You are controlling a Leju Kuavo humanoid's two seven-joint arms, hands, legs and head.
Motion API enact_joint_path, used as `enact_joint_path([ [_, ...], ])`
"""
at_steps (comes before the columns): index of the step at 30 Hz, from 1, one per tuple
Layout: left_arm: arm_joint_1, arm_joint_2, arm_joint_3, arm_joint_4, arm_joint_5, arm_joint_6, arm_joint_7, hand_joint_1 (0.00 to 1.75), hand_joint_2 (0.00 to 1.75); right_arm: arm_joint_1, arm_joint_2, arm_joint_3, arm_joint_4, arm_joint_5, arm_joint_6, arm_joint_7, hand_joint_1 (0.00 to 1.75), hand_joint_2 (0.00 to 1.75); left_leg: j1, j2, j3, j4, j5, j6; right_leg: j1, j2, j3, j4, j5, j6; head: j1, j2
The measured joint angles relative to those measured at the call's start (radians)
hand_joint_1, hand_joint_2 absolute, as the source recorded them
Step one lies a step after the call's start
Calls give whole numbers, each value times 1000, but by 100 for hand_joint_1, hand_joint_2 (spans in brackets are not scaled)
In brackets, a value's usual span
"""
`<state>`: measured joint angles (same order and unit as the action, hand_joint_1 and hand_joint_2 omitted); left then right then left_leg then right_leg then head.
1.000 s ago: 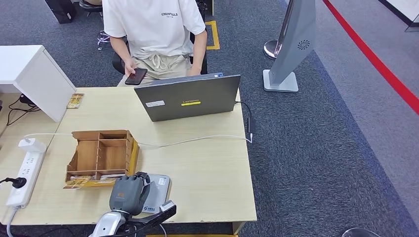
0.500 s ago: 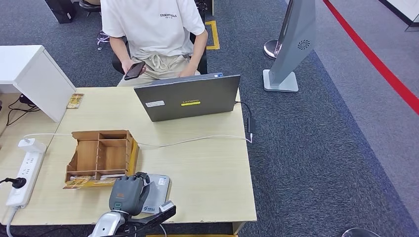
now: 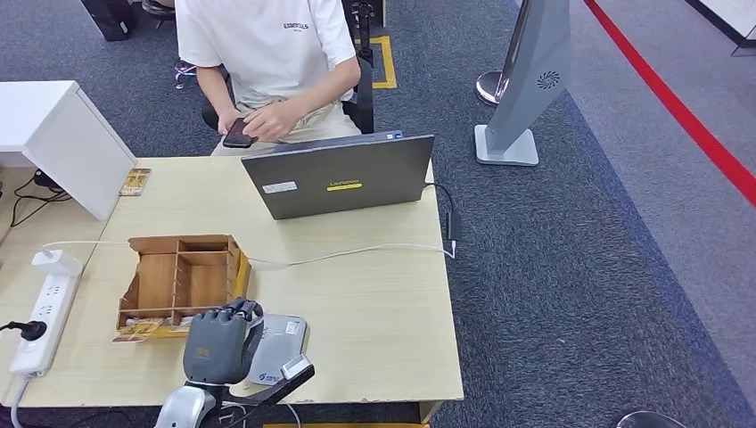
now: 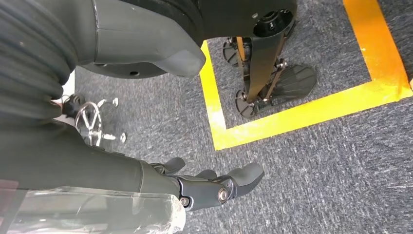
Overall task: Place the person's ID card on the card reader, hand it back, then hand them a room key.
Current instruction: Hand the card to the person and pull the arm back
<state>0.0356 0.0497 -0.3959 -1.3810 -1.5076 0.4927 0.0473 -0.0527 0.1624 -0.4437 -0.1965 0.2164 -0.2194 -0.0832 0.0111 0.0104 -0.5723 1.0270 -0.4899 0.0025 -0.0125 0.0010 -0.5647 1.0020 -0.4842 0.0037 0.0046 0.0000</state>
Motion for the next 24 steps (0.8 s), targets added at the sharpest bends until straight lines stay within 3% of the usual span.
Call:
enact_joint_path([
  [4, -46, 8, 18, -107, -32, 107, -38, 175, 175, 0, 1, -2, 0, 34, 8, 8, 0, 175, 0, -1, -1, 0, 1, 0, 0, -1, -1, 0, 0, 0, 0, 0],
  [10, -287, 58, 95, -131, 53, 73, -110, 175, 175, -10, 7, 4, 0, 77, 30, 10, 0, 175, 0, -4, -2, 0, 5, -2, 0, -4, -1, 1, 2, -1, 0, 0],
  [16, -337, 73, 140, -122, 33, 87, -107, 175, 175, -11, 12, 10, 0, 94, 37, 12, 0, 175, 0, -4, -3, 0, 5, -2, 0, -3, -3, 2, 2, -1, -1, 0],
  [19, -416, 99, 181, -49, -21, 89, -44, 175, 175, -14, 12, 19, 0, 120, 42, 26, 0, 175, 1, -4, -4, 0, 5, -3, 0, -3, -4, 2, 2, -1, -1, 0],
  [24, -612, 152, 267, 218, -56, 131, -14, 175, 175, -27, 16, 32, 0, 142, 45, 47, 0, 175, 1, -4, -3, 0, 7, -4, 1, -2, -4, 3, 4, -4, -1, 0],
])
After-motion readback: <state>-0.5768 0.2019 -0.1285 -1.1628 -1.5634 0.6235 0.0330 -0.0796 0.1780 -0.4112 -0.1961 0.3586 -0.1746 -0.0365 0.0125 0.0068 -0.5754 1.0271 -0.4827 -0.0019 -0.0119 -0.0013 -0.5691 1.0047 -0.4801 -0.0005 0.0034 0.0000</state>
